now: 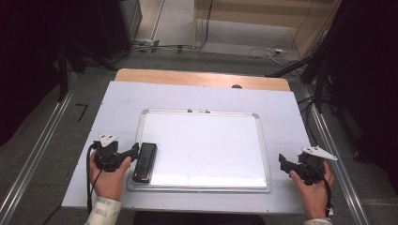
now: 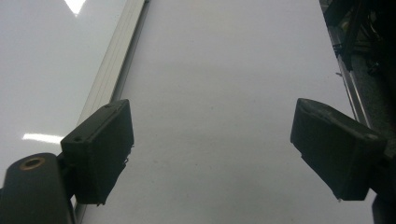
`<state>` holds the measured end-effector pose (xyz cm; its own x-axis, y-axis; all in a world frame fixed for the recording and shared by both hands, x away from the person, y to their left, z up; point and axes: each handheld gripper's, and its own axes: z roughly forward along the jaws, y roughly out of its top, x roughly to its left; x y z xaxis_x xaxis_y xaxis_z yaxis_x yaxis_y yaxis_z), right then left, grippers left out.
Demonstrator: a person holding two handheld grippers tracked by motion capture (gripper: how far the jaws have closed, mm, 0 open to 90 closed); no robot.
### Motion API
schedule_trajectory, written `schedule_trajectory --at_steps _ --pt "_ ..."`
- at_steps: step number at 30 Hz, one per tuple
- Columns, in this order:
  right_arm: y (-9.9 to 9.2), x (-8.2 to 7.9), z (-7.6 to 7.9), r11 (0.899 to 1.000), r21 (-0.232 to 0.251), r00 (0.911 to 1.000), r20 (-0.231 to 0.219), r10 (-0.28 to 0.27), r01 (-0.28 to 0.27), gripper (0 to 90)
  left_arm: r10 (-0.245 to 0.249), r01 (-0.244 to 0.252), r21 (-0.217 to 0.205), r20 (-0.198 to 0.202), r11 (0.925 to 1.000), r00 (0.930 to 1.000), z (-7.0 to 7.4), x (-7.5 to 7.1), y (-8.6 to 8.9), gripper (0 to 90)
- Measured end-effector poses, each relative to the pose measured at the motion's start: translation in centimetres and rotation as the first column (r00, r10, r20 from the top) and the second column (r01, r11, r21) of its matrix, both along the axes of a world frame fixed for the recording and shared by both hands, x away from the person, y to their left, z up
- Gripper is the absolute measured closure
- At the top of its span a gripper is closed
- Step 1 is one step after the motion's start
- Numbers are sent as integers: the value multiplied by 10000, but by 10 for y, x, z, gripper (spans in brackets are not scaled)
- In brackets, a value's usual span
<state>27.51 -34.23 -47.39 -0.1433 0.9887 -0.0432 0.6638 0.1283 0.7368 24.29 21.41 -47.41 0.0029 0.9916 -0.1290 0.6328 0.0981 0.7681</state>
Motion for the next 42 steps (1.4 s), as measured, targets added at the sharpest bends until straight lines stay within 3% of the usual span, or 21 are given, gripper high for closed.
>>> schedule_trajectory --at_steps 42 --pt "0 -1 1 10000 38 10000 32 -15 15 119 152 -152 -63 28 9999 9999 -6 -6 23 227"
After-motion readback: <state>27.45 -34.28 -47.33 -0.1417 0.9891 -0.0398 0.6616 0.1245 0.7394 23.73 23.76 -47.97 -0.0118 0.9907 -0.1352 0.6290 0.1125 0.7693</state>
